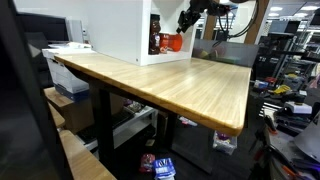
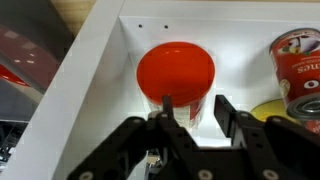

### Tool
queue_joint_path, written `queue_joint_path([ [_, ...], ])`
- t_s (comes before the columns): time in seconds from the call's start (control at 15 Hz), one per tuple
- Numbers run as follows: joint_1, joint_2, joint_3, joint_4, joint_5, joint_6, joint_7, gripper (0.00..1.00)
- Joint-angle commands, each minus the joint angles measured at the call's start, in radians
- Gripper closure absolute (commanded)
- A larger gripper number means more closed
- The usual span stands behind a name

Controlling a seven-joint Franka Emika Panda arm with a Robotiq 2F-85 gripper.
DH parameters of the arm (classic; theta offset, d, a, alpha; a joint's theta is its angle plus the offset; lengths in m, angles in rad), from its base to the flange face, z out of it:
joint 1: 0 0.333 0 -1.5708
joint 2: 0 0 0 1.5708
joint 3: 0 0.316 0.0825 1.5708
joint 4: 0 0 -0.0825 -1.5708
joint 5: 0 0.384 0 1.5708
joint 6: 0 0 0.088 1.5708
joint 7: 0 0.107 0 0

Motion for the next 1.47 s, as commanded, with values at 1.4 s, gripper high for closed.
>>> queue_joint_path([
  [1.4,-0.058,0.309,-0.001,0.123,-0.218,0.316,0.248,0.0],
])
